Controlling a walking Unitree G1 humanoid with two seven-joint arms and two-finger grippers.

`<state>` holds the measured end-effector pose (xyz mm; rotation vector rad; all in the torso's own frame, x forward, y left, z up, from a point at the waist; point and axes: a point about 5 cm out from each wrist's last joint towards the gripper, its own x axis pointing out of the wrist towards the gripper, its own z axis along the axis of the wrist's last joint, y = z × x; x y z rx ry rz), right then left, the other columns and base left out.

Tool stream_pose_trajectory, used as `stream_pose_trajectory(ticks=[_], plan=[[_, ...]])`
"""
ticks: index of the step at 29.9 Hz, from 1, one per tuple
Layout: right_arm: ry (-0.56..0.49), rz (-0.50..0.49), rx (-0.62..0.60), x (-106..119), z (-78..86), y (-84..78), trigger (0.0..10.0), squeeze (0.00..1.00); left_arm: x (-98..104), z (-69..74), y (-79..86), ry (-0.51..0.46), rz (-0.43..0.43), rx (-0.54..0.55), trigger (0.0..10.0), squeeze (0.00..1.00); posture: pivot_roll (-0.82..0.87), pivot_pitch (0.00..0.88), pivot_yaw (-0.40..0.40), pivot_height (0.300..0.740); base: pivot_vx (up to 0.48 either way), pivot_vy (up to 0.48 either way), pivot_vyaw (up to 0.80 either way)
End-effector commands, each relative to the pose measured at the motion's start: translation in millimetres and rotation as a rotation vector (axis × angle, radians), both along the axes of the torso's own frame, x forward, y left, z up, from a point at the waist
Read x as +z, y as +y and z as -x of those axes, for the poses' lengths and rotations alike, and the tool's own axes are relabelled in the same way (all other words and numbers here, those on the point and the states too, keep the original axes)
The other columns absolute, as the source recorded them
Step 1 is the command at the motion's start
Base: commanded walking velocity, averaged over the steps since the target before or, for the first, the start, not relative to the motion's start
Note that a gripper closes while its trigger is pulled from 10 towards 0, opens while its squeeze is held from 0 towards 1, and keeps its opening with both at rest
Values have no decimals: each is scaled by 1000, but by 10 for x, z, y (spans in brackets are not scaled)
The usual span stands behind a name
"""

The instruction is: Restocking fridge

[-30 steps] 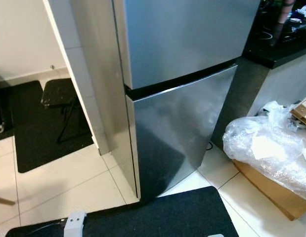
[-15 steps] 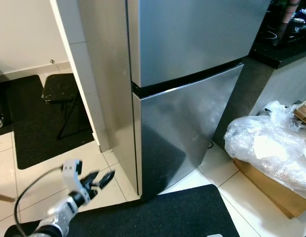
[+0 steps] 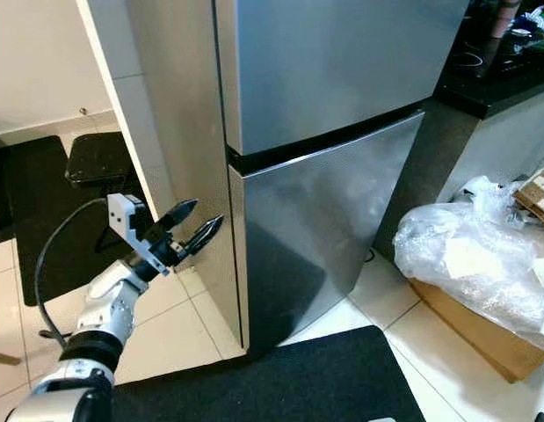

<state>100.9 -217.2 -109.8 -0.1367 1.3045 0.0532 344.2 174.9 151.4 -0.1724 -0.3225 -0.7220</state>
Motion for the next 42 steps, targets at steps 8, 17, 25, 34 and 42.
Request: stream_pose_trajectory(ticks=[8,17,25,34,42], plan=[[31,0,-11,-43,206,-6,10000,0,489,-190,-76,-141,-15,-15,10000,0,15,111,-1,740,0,0,0],[44,-4,-20,-64,322,3,10000,0,504,-266,-253,-103,-57,-86,10000,0,-2,156,18,740,0,0,0],[45,-3,-25,-64,348,-17,10000,0,481,-296,-231,-85,-55,-55,10000,0,-14,169,23,740,0,0,0],[33,-4,-36,-60,337,-23,10000,0,451,-325,-236,-69,-47,-10,10000,0,-28,180,32,740,0,0,0],[39,-6,-54,-71,415,-19,10000,0,433,-356,-287,-44,-40,-3,10000,0,-56,200,46,740,0,0,0]])
